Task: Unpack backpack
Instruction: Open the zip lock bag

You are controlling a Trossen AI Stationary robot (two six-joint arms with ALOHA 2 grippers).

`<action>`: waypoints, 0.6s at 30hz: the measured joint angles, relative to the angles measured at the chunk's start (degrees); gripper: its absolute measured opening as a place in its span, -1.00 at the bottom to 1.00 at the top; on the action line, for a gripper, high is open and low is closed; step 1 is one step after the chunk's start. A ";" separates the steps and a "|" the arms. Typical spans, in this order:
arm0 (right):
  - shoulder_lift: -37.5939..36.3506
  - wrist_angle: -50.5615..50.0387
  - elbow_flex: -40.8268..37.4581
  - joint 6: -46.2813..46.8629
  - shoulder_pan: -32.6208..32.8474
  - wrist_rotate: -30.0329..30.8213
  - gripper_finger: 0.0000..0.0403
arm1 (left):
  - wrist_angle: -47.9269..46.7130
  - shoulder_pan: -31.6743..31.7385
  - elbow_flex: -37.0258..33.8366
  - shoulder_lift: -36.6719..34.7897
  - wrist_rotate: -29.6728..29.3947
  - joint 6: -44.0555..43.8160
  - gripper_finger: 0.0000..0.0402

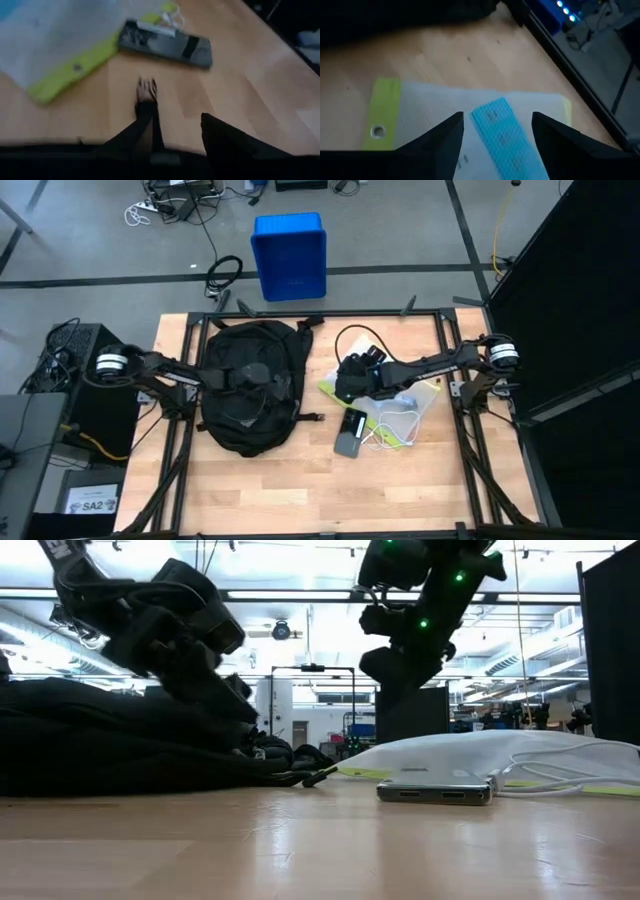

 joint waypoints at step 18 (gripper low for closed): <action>-5.07 -15.36 2.43 5.19 0.33 -2.07 -0.29 | -26.08 -13.57 -1.66 -36.61 -26.07 -7.14 -0.36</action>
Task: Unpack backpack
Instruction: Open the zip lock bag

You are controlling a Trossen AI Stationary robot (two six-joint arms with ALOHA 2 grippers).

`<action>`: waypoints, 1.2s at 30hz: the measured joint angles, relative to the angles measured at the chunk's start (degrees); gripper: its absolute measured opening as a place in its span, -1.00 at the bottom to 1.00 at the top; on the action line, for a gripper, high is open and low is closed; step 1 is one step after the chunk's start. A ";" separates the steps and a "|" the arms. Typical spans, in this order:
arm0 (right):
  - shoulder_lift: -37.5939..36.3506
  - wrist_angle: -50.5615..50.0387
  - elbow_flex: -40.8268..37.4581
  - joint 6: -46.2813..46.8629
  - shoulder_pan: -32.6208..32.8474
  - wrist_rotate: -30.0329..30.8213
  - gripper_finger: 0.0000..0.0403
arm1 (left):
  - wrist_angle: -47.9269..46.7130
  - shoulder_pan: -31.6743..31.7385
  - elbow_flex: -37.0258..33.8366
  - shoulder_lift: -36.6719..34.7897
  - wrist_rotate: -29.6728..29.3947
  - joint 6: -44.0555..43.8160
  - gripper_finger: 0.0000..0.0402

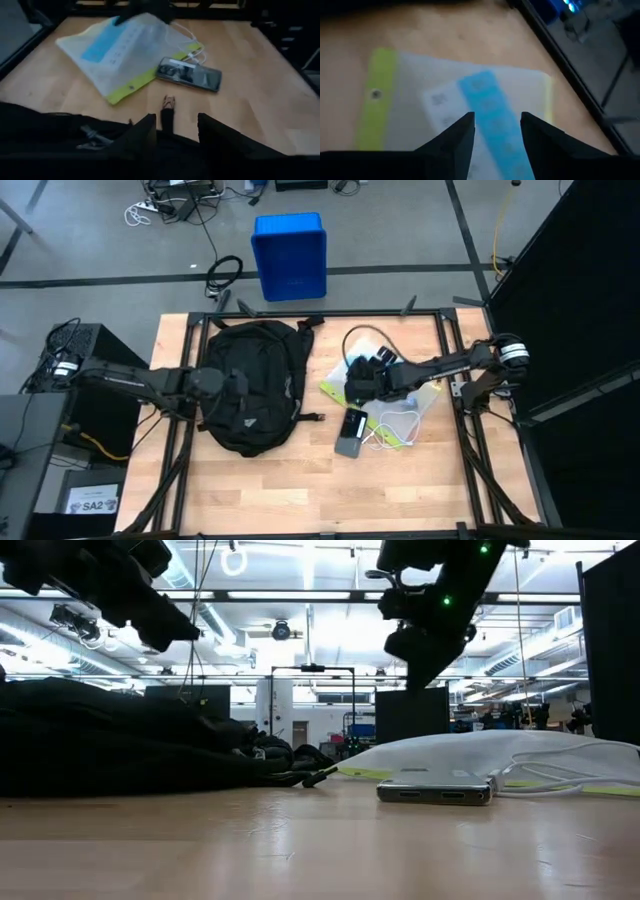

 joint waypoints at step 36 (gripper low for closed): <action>17.68 10.69 -0.05 -14.44 -33.45 -36.09 0.48 | 11.98 -11.13 -0.09 17.66 -0.13 -10.82 -0.36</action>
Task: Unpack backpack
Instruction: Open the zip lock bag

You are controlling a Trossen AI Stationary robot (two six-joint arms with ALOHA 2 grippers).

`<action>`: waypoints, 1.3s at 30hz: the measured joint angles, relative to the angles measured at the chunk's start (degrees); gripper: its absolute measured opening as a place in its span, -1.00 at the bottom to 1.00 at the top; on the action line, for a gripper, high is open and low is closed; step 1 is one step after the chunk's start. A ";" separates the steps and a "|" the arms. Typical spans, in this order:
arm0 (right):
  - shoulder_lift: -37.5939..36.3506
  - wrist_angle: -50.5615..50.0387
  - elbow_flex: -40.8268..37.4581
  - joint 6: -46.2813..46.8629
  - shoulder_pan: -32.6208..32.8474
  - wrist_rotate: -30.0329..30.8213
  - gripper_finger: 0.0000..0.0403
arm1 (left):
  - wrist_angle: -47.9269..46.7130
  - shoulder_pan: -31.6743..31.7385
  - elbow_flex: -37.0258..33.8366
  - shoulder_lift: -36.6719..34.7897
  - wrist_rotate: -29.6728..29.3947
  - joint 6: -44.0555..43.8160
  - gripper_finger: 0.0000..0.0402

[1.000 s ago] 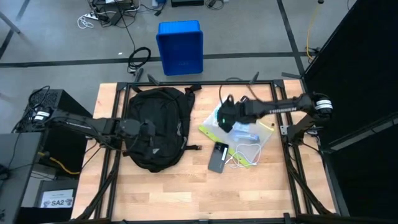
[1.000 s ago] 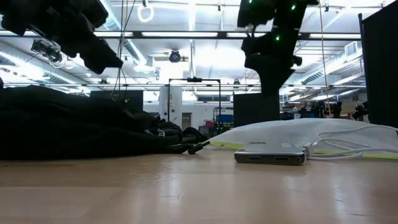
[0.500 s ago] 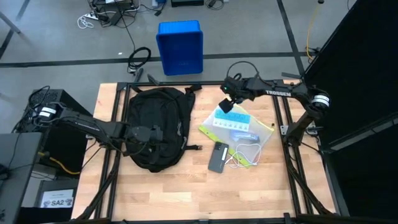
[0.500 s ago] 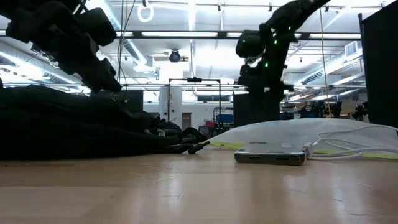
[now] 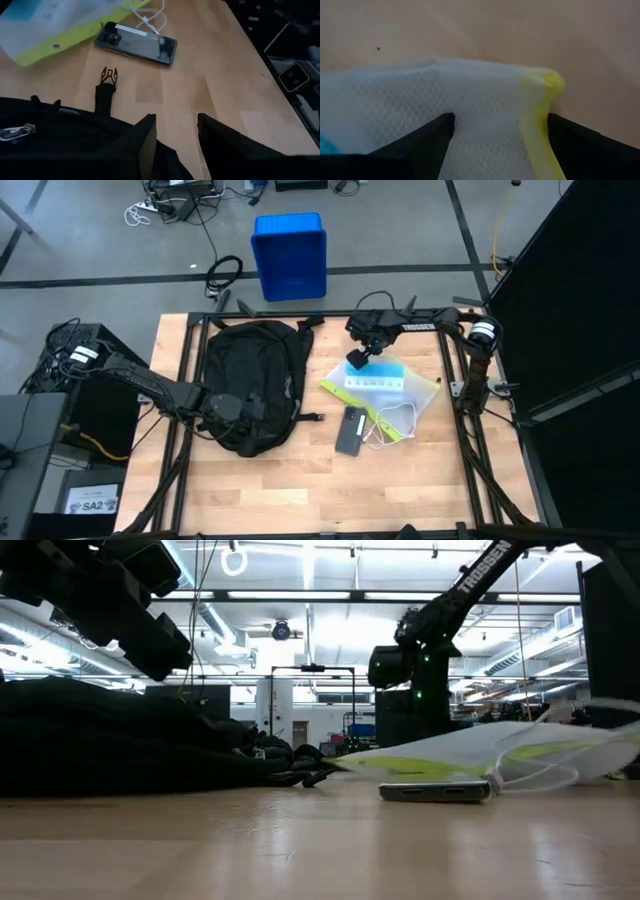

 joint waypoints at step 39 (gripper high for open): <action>-25.23 10.85 -0.38 -3.12 4.20 -1.07 -0.73 | 2.20 0.00 0.04 0.00 -0.07 0.38 -0.36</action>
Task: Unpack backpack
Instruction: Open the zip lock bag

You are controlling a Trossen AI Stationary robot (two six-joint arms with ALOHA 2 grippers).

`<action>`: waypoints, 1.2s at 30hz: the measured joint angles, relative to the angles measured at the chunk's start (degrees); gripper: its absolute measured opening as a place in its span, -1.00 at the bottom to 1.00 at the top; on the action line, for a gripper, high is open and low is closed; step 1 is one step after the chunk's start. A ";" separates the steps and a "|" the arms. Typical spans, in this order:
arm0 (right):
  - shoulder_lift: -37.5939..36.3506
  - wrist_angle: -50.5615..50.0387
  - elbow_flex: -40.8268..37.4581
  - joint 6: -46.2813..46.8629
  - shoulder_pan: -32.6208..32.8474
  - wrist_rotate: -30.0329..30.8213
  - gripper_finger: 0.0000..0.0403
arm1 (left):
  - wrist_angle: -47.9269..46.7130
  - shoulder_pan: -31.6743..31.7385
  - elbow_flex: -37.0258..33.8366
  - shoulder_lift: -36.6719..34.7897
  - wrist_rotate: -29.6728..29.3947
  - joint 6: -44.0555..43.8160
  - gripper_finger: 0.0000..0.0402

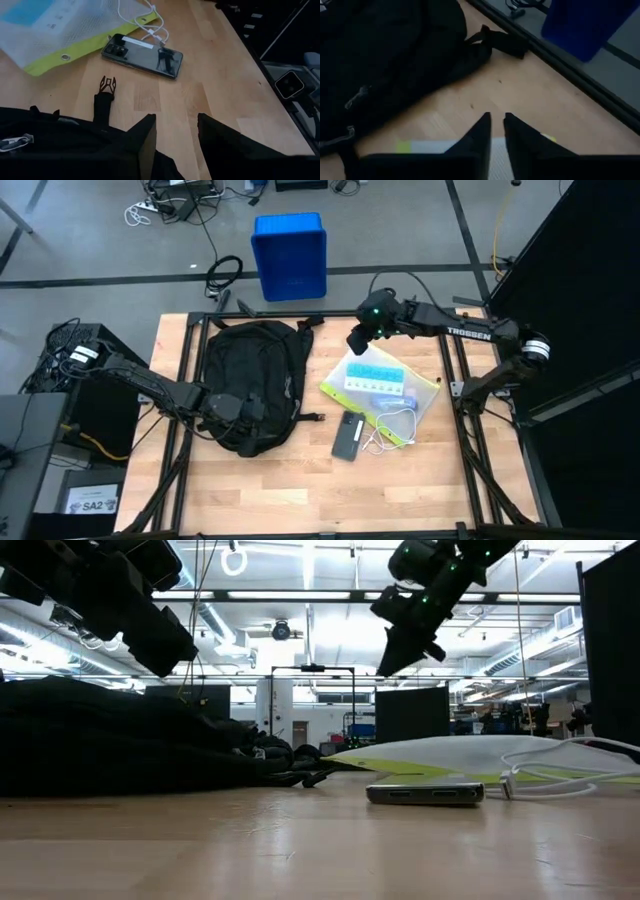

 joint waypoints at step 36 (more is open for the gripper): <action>24.75 0.42 0.04 2.87 -12.17 -14.71 -0.36 | -0.74 0.00 0.00 0.00 -0.02 1.49 -0.36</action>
